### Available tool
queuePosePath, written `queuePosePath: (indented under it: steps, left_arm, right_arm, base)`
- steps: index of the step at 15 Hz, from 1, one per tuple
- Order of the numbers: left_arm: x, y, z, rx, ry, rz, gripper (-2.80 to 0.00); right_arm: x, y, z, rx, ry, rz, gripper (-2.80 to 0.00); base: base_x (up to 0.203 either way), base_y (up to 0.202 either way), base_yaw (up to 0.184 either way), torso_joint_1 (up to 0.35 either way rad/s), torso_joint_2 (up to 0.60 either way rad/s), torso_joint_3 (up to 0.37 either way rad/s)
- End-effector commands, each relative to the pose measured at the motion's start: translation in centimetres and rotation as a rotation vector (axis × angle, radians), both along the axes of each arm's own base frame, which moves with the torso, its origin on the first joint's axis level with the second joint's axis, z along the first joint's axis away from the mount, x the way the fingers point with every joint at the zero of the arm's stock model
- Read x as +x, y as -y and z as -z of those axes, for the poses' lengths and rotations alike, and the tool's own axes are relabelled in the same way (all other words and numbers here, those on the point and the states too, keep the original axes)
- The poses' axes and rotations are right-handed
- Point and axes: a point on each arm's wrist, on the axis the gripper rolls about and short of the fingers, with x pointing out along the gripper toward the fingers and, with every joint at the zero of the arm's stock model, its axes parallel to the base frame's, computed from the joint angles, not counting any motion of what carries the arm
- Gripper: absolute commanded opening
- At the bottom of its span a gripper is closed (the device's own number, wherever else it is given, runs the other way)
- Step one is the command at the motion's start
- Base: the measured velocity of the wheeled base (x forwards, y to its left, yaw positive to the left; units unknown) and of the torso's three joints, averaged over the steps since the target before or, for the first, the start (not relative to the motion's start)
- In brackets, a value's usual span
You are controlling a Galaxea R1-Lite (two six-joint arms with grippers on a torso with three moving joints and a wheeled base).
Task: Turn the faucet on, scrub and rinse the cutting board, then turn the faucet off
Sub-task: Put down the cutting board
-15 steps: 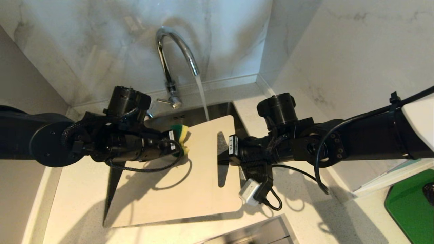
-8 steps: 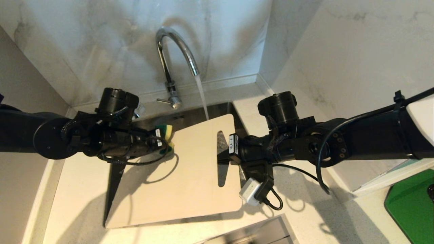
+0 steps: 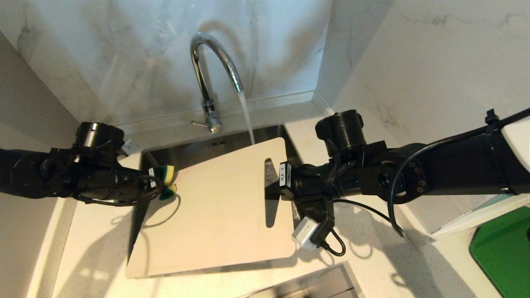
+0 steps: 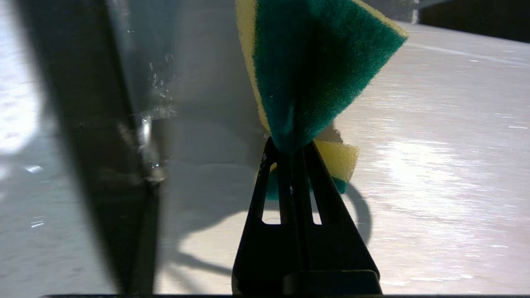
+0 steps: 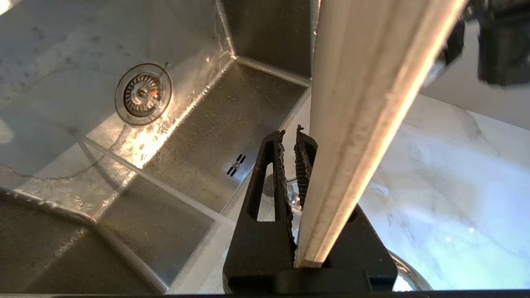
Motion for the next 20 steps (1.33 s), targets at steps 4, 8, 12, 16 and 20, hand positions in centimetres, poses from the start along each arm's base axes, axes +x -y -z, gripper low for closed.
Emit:
queuePosePath:
  steps: [4,8,12,16,20]
  left_arm:
    - [-0.3,-3.4,1.3,0.011,0.018,-0.069,-2.80]
    - [-0.9,-5.7,0.6,-0.031,0.032,-0.093,-2.80]
    - [-2.8,-5.1,-2.4,-0.061,0.110,-0.066,-2.80]
    - [-4.8,-0.5,-4.9,-0.112,0.140,0.065,-2.80]
    - [-5.2,6.0,-6.5,-0.121,0.121,0.140,-2.80]
  right_arm:
    - [-0.2,0.1,-0.4,0.001,0.018,-0.008,-2.80]
    - [-0.4,0.2,-0.4,0.001,0.019,-0.008,-2.80]
    - [-0.4,0.2,-0.3,0.000,0.011,-0.006,-2.80]
    - [-1.0,-0.3,-0.3,-0.001,0.009,-0.026,-2.80]
    - [-1.7,-1.3,0.1,-0.007,0.001,-0.059,-2.80]
  base:
    - [0.000,0.000,0.000,0.000,0.00,0.000]
    - [0.000,0.000,0.000,0.000,0.00,0.000]
    - [0.000,0.000,0.000,0.000,0.00,0.000]
    - [0.000,0.000,0.000,0.000,0.00,0.000]
    - [0.000,0.000,0.000,0.000,0.00,0.000]
